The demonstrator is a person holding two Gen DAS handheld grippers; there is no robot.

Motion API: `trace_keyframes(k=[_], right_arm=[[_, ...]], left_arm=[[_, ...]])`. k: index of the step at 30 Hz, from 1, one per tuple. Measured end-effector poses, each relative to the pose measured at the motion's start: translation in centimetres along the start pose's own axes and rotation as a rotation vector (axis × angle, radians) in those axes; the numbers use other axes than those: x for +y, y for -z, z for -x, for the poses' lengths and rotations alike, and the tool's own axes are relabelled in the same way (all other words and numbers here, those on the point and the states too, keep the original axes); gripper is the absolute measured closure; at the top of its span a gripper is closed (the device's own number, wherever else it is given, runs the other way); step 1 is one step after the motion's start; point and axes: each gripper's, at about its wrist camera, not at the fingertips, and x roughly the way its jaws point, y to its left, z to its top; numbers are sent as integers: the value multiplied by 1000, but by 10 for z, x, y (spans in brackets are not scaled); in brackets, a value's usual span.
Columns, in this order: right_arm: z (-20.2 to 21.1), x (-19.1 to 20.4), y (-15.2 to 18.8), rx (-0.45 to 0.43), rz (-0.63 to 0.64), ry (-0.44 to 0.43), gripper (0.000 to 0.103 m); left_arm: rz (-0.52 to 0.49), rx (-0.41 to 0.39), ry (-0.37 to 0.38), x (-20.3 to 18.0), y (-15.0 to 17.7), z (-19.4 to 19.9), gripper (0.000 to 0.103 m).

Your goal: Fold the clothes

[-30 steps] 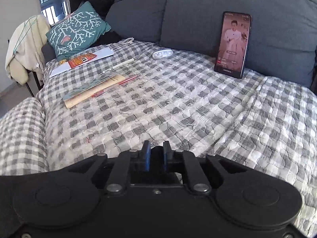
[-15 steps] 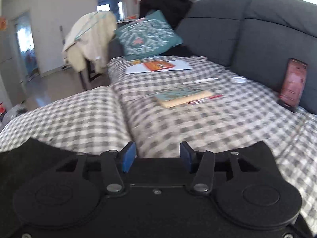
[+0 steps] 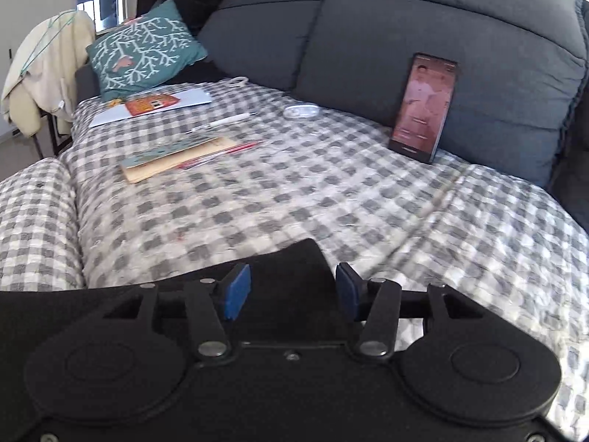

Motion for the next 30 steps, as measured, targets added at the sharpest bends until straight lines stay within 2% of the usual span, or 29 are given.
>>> trace_keyframes(k=[2,5,9,12,14,17,22,23,25,27,30], right_arm=[[16,5,-1,-10,8,-33,47],[37,34,9,-10,83,-133,43],[54,96,38,39,348,-354,41],[53,104,55,39,459,-366,41],[52,109,66,39,532,-374,36],[36,85,54,95,476,-341,35],[30,25,46,140,491,-223,37],[30,14,44,146,494,-203,37],[34,-8,36,191,403,-182,36],[37,-29,29,235,312,-160,36],[47,-51,13,279,220,-108,32]], left_arm=[[-75,-1,67,-20,6,7,45],[-208,38,101,-49,26,12,45],[-292,88,177,-53,51,16,48],[-305,112,179,-40,68,22,49],[-339,113,172,-32,77,27,50],[-399,112,163,-28,85,35,51],[-453,122,103,-35,89,38,50],[-443,126,93,-37,88,37,49],[-373,133,110,-39,81,37,37],[-299,144,138,-41,74,37,32],[-210,133,190,-42,62,36,31]])
